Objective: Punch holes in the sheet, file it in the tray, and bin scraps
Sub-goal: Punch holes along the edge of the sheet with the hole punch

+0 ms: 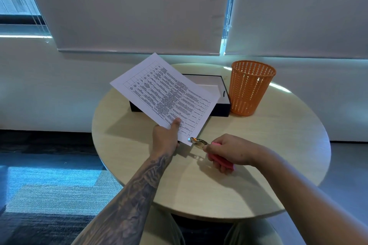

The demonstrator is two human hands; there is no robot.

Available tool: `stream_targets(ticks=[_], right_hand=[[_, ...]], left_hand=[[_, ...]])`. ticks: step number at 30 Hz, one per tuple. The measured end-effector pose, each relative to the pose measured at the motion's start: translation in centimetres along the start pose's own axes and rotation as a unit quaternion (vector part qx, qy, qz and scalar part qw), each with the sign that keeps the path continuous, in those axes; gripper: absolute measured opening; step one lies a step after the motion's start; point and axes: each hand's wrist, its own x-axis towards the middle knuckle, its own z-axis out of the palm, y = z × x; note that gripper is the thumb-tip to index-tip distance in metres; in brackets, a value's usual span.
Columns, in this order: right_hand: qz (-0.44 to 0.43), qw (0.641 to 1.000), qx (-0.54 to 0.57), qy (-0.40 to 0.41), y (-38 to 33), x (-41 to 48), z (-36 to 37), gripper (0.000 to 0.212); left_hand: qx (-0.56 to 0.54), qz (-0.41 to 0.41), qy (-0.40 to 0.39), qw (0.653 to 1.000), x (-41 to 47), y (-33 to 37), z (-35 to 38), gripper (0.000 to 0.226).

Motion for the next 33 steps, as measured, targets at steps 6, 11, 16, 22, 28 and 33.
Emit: stream_targets(ticks=[6, 11, 16, 22, 28, 33], right_hand=[[-0.005, 1.0, -0.012, -0.001, 0.0, 0.0, 0.1, 0.038], [-0.004, 1.0, -0.027, -0.001, 0.3, 0.2, 0.1, 0.04], [0.0, 0.999, -0.052, 0.01, 0.3, 0.3, 0.0, 0.042], [0.012, 0.995, -0.097, 0.012, 0.3, 0.4, -0.2, 0.045], [0.017, 0.991, -0.13, 0.012, 0.2, 0.5, -0.4, 0.045], [0.017, 0.987, -0.161, 0.01, 0.2, 0.6, -0.5, 0.048]], left_hand=[[-0.003, -0.001, -0.001, 1.0, 0.1, -0.1, 0.0, 0.038], [0.002, 0.011, -0.009, 1.0, -0.2, 0.1, 0.0, 0.029], [0.012, 0.027, -0.02, 0.999, -0.4, -0.1, 0.0, 0.028], [0.033, 0.069, -0.028, 0.997, -0.5, -0.5, 0.3, 0.021], [0.042, 0.081, -0.032, 0.995, -0.2, -0.9, 0.7, 0.017], [0.045, 0.087, -0.032, 0.995, -0.2, -1.0, 0.8, 0.016]])
